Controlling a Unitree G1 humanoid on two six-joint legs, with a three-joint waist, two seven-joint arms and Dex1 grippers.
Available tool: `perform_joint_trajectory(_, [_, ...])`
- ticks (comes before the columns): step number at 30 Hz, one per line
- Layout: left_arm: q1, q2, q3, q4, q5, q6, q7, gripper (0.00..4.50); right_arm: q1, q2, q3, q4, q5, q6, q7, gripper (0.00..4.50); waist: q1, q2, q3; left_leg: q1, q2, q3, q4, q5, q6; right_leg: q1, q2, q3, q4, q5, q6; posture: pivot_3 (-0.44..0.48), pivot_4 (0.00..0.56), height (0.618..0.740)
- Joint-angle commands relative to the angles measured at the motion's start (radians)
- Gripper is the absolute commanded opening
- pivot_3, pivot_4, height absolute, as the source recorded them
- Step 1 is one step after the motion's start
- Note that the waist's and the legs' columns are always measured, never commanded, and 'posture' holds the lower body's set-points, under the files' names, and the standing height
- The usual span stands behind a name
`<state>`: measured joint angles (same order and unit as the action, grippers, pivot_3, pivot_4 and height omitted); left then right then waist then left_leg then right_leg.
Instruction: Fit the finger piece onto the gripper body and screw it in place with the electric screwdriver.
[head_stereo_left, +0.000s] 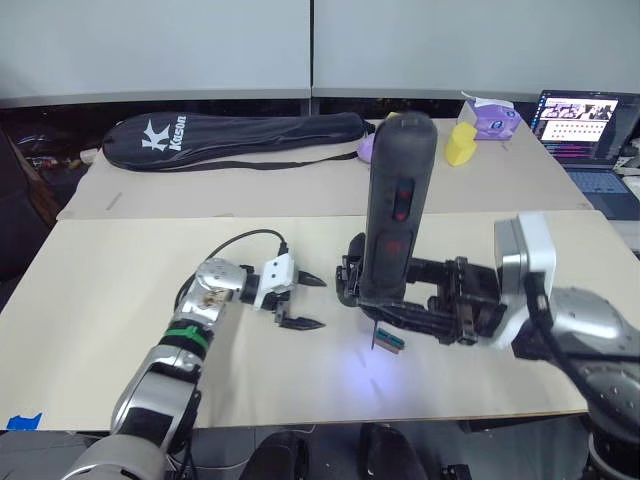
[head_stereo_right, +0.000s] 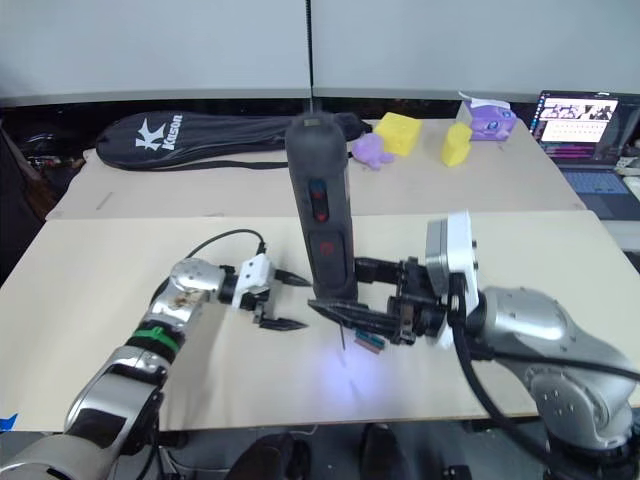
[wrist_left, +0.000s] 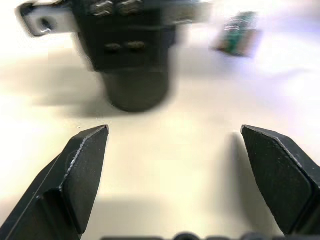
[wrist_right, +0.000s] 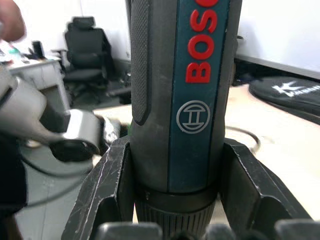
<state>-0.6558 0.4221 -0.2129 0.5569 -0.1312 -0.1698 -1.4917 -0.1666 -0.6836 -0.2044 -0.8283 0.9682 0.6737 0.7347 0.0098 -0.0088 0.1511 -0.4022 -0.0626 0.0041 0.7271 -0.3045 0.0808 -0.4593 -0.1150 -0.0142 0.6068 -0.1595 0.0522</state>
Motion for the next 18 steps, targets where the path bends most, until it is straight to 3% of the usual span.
perform_joint_trajectory(1, [0.071, 0.021, -0.024, -0.216, -0.079, 0.102, -0.056, 4.5, 0.084, 0.029, -0.044, -0.069, -0.09, -0.122, -0.021, 1.93, 0.006, 0.0, 0.0, 0.001, 0.0, 0.0, 0.0, -0.001, 0.001, 0.001, 0.0, 0.0, -0.002, 0.0, 0.0, 0.0, 0.15, 0.723])
perform_joint_trajectory(7, [0.156, -0.028, -0.071, -0.344, -0.082, 0.18, 0.015, 4.5, 0.22, 0.123, -0.044, -0.085, -0.221, -0.224, -0.126, 1.93, 0.01, 0.0, 0.0, 0.003, -0.001, 0.0, 0.001, 0.0, 0.0, 0.003, 0.001, 0.0, -0.002, 0.0, 0.0, 0.0, 0.15, 0.723])
perform_joint_trajectory(18, [0.145, -0.132, -0.123, -0.23, -0.033, 0.109, 0.115, 4.5, 0.275, 0.217, 0.065, -0.052, -0.436, -0.339, -0.213, 1.93, 0.003, 0.0, 0.0, 0.004, -0.001, 0.001, 0.001, 0.001, -0.001, 0.003, 0.002, 0.0, 0.001, 0.0, 0.0, 0.0, 0.15, 0.723])
